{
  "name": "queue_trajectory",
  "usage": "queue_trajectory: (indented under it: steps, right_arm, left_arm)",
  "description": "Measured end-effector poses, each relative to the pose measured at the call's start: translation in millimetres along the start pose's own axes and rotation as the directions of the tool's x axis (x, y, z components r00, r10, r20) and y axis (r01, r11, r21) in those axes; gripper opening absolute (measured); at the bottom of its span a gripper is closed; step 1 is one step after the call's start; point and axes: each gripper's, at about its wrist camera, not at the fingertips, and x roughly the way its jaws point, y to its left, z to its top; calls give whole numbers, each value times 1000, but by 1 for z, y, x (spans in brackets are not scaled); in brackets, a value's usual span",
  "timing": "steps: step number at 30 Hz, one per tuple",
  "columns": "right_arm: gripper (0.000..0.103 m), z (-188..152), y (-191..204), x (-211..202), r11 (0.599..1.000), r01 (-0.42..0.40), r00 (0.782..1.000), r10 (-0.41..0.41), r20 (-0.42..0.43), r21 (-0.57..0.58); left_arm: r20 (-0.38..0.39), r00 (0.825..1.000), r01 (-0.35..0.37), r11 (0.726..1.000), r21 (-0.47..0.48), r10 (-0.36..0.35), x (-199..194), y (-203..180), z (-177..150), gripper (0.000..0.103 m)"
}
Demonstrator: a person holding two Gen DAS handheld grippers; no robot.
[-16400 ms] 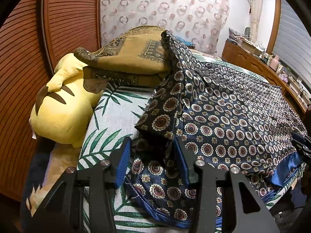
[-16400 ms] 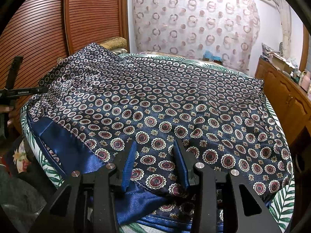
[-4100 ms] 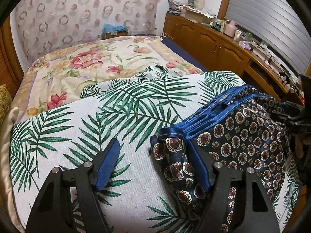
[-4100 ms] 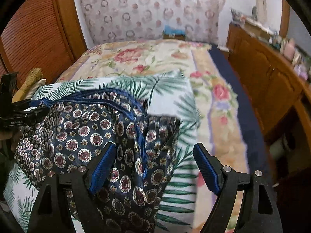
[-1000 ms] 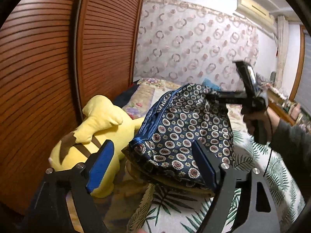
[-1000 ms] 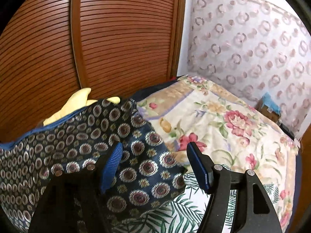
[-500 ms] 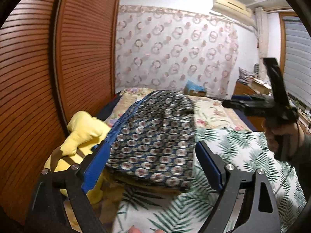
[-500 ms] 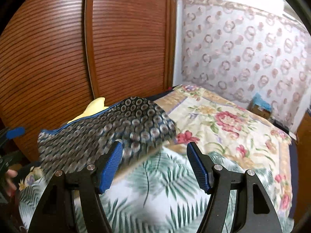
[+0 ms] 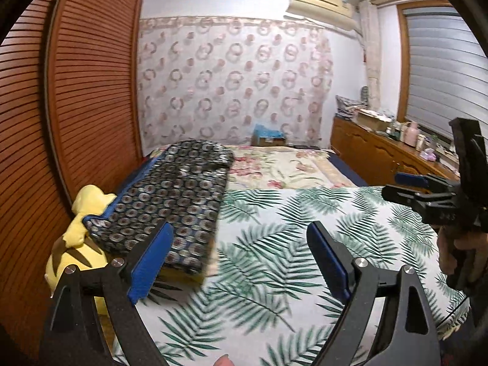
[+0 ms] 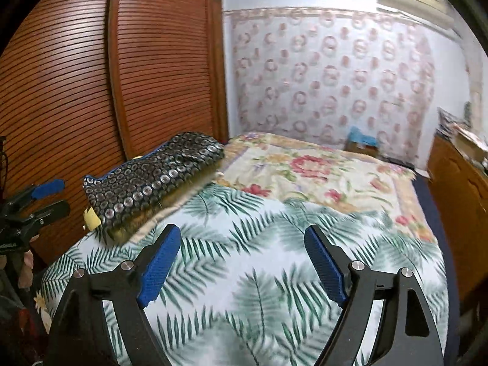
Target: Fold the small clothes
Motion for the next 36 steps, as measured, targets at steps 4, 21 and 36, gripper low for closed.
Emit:
queue_trajectory:
  steps: [4, 21, 36]
  right_arm:
    - [85, -20, 5, -36, 998, 58, 998, -59, 11, 33]
    - [84, -48, 59, -135, 968, 212, 966, -229, 122, 135]
    - [84, -62, 58, -135, 960, 232, 960, -252, 123, 156]
  left_arm:
    - [-4, 999, 36, 999, 7, -36, -4, -19, -5, 90]
    - [28, 998, 56, 998, 39, -57, -35, -66, 4, 90]
    - [27, 998, 51, 998, 45, -52, -36, -69, 3, 90]
